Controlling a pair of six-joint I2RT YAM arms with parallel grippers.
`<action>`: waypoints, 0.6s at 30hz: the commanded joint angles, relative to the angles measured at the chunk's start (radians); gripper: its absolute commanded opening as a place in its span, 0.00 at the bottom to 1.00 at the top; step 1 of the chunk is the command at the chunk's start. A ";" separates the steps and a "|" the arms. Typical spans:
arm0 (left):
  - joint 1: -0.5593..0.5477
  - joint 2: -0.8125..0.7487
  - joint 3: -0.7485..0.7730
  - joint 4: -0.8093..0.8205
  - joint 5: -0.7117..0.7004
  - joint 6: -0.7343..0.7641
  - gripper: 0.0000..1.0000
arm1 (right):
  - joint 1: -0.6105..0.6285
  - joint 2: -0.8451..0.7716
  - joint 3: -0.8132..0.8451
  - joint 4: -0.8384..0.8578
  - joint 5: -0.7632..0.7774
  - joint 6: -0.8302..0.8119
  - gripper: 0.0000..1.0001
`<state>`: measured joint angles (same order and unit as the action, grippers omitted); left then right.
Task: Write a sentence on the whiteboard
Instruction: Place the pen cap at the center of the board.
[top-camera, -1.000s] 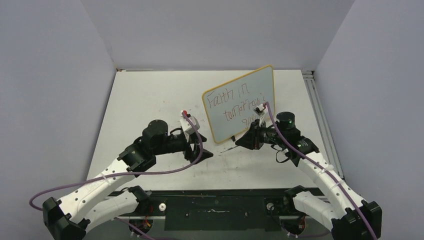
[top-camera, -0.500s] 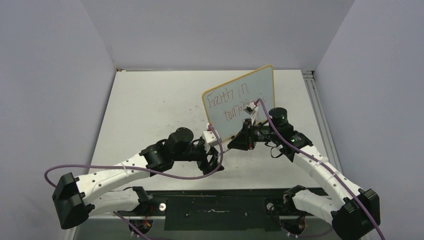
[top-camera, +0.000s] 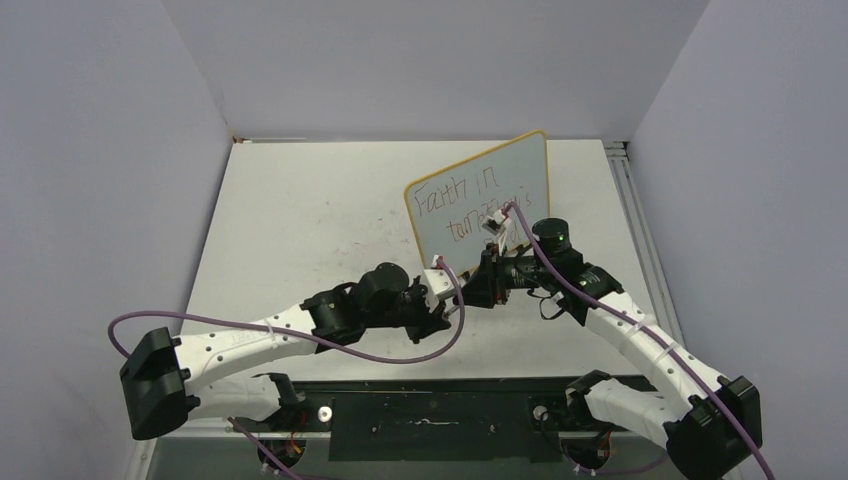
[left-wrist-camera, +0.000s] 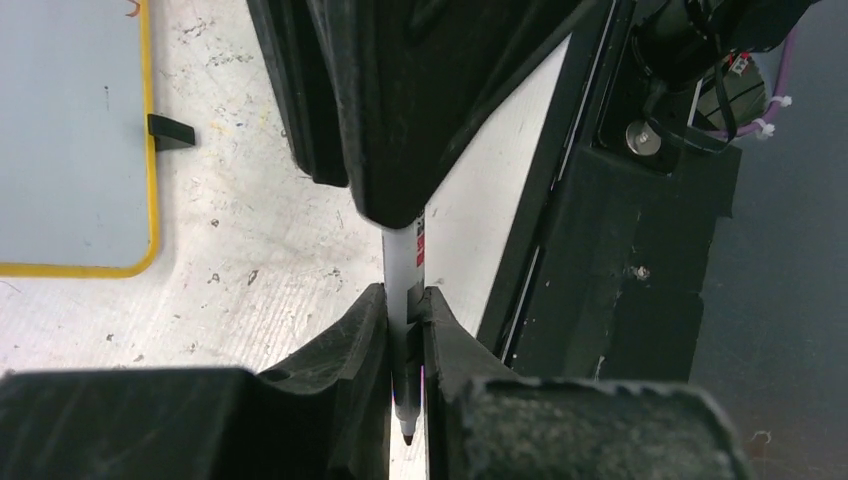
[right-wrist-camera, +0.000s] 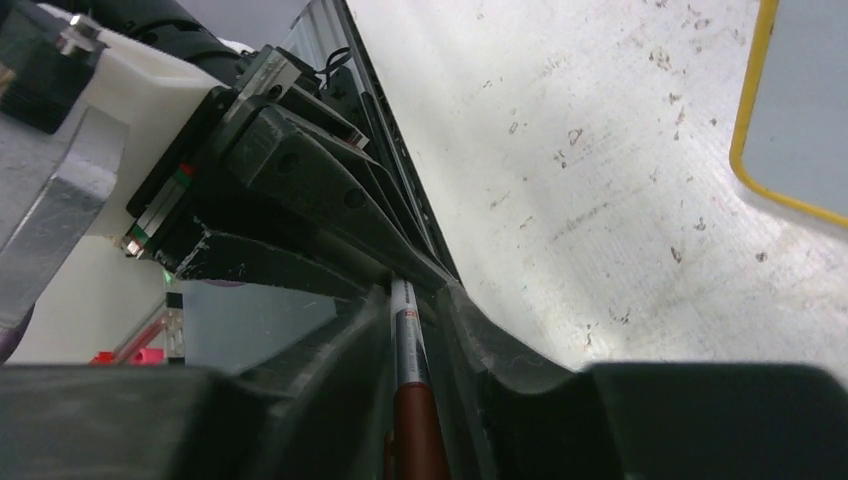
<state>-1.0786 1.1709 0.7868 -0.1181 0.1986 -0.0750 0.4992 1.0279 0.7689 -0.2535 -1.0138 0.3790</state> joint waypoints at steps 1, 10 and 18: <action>-0.011 -0.012 0.024 0.097 -0.023 -0.069 0.00 | -0.001 -0.032 0.050 0.032 0.091 -0.023 0.34; -0.001 -0.020 -0.035 0.178 -0.052 -0.194 0.00 | -0.081 -0.089 0.066 0.037 0.128 0.024 0.65; 0.015 -0.006 -0.071 0.252 -0.082 -0.291 0.00 | -0.134 -0.164 0.035 0.118 0.144 0.106 0.73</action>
<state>-1.0737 1.1702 0.7219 0.0162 0.1486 -0.2871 0.3725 0.9085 0.7856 -0.2276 -0.8944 0.4389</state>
